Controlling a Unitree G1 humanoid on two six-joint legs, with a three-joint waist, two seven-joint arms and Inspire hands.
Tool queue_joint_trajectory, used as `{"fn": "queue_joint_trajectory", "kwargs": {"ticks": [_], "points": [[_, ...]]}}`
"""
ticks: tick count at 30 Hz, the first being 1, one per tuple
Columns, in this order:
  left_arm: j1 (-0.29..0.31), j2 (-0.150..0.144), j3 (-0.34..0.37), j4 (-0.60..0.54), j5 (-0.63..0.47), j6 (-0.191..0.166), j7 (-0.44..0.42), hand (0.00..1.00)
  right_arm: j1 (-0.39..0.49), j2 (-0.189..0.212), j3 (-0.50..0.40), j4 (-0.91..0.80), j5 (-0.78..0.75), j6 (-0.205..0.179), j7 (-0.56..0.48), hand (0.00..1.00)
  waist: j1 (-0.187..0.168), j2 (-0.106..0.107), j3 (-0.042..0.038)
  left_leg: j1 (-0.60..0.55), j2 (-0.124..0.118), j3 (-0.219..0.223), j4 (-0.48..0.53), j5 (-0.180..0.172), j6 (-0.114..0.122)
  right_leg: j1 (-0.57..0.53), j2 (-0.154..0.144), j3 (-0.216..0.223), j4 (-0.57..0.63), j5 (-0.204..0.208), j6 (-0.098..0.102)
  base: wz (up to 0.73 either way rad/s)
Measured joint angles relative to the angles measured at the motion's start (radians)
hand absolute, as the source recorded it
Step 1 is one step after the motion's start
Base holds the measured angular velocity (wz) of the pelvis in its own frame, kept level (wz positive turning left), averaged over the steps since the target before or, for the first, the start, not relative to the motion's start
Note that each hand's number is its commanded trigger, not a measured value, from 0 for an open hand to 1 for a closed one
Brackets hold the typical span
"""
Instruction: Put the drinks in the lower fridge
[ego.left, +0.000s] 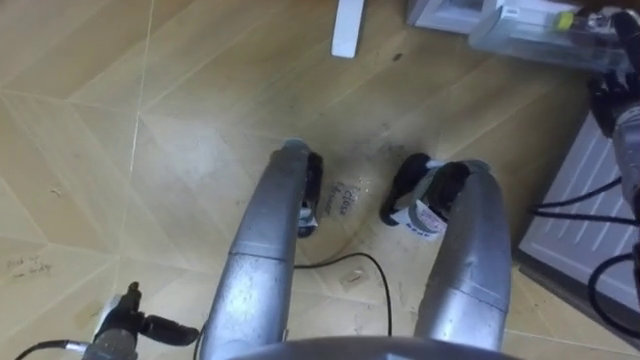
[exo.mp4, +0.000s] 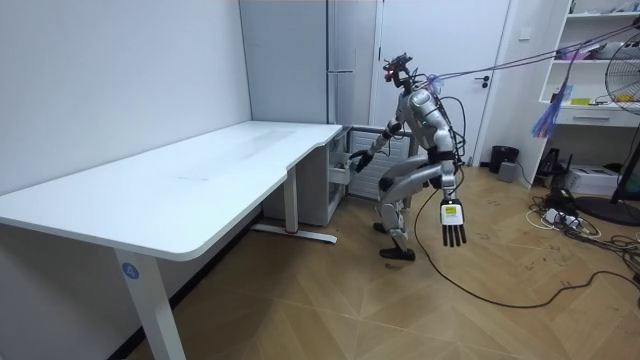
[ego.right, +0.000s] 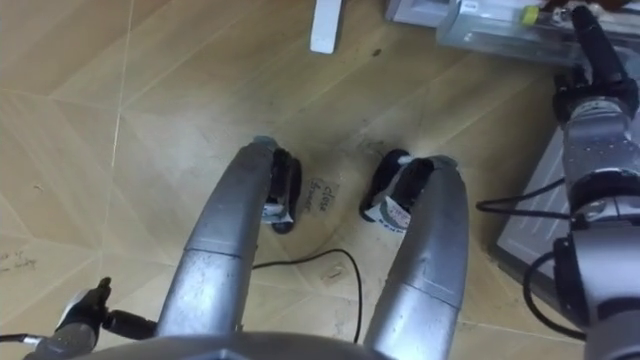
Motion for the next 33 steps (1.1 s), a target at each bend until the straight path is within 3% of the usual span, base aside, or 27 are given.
{"fn": "queue_joint_trajectory", "kwargs": {"ticks": [5,9,15,17,22,26,33], "points": [[0.060,0.050,0.051,-0.006,0.000,-0.009,0.021,0.00,0.000,-0.032,0.081,-0.141,0.001,-0.001,-0.090,0.00,-0.001,-0.009,0.0048,0.008,-0.002,-0.020,0.028,-0.014,-0.034,0.005,-0.033,-0.030,0.050,-0.042,-0.023,0.00],[0.089,0.071,0.063,-0.045,-0.001,-0.007,0.038,0.00,-0.021,-0.047,0.107,-0.209,0.000,-0.002,-0.091,0.00,0.001,-0.008,0.0046,0.007,-0.003,-0.051,0.060,-0.023,-0.065,0.018,-0.059,-0.067,0.092,-0.062,-0.045,0.22],[0.092,0.076,0.000,-0.075,0.001,-0.008,0.038,0.00,-0.069,-0.047,0.106,-0.209,-0.004,-0.011,-0.084,0.00,0.011,-0.008,0.0041,0.009,0.003,-0.093,0.115,-0.040,-0.104,0.046,-0.048,-0.085,0.159,-0.085,-0.086,0.28],[0.106,0.079,-0.001,-0.077,0.002,-0.008,0.038,0.00,-0.068,-0.047,0.107,-0.205,-0.014,-0.021,-0.081,0.00,0.028,-0.007,0.0040,0.016,0.018,-0.101,0.135,-0.047,-0.116,0.061,-0.036,-0.092,0.175,-0.091,-0.096,0.09],[0.139,0.087,-0.002,-0.078,0.002,-0.008,0.037,0.00,-0.068,-0.047,0.106,-0.204,-0.016,-0.023,-0.081,0.00,0.038,-0.002,0.0035,0.018,0.040,-0.103,0.165,-0.052,-0.122,0.071,-0.014,-0.092,0.196,-0.092,-0.098,0.02],[0.140,0.090,-0.002,-0.078,0.001,-0.012,0.038,0.00,-0.068,-0.047,0.106,-0.205,-0.040,-0.030,-0.077,0.00,0.052,0.000,0.0027,0.018,0.054,-0.098,0.165,-0.052,-0.121,0.072,-0.017,-0.092,0.197,-0.093,-0.096,-0.03],[0.141,0.092,-0.014,-0.080,0.001,-0.011,0.038,0.00,-0.068,-0.047,0.106,-0.205,-0.055,-0.032,-0.054,0.00,0.065,0.015,0.0008,0.017,0.059,-0.095,0.165,-0.052,-0.121,0.073,-0.016,-0.093,0.196,-0.093,-0.095,0.01]]}}
